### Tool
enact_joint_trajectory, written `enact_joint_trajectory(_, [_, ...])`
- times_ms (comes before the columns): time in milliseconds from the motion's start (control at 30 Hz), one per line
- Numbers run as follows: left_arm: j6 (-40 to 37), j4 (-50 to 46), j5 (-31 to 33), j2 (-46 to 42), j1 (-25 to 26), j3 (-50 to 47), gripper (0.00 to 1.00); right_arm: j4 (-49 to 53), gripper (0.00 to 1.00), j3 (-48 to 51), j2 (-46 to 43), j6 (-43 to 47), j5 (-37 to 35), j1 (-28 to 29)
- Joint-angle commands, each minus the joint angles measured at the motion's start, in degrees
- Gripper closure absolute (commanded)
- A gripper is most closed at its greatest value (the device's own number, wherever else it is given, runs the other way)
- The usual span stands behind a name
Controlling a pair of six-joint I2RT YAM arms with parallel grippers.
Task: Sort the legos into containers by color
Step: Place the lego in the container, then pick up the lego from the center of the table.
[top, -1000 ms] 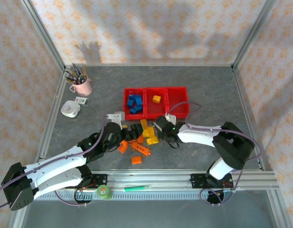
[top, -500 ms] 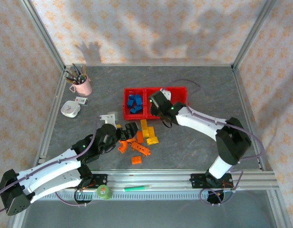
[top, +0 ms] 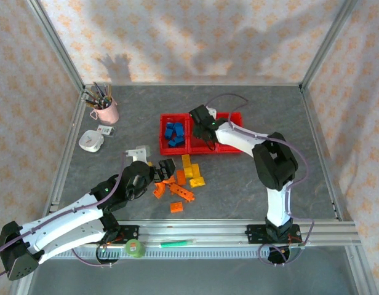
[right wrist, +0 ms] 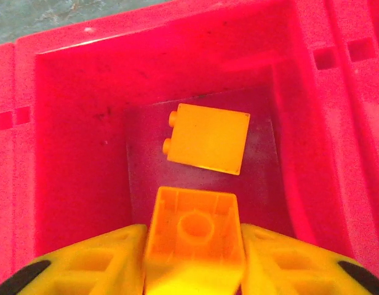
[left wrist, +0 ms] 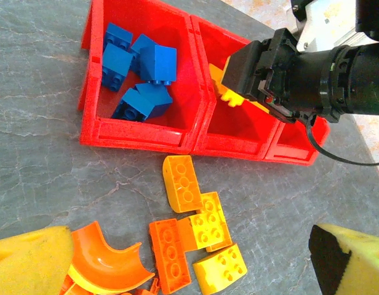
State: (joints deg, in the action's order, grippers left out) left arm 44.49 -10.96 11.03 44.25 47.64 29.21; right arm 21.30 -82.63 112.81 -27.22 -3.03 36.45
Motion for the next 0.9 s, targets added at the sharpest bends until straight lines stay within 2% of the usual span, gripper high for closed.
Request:
enact_joint_trajectory(0, [-0.87,-0.83,1.65,-0.66,0.18,1.64,0.01,1.42,0.54,-3.01,-0.02,1.36,0.36,0.03])
enact_joint_trajectory(200, [-0.98,0.33,0.78,-0.31,0.17,1.81,0.01,1.51,0.49,-1.7,-3.55,1.6,1.23,0.06])
enact_joint_trajectory(500, [-0.98,1.96,-0.39,0.14,0.11,1.55,0.01,0.63,0.43,8.64,-13.5,0.45,3.05,1.24])
enact_joint_trajectory(867, [0.86,-1.26,0.62,-1.11,0.04,1.2,0.01,3.43,0.37,17.83,-23.81,-1.37,0.1,8.47])
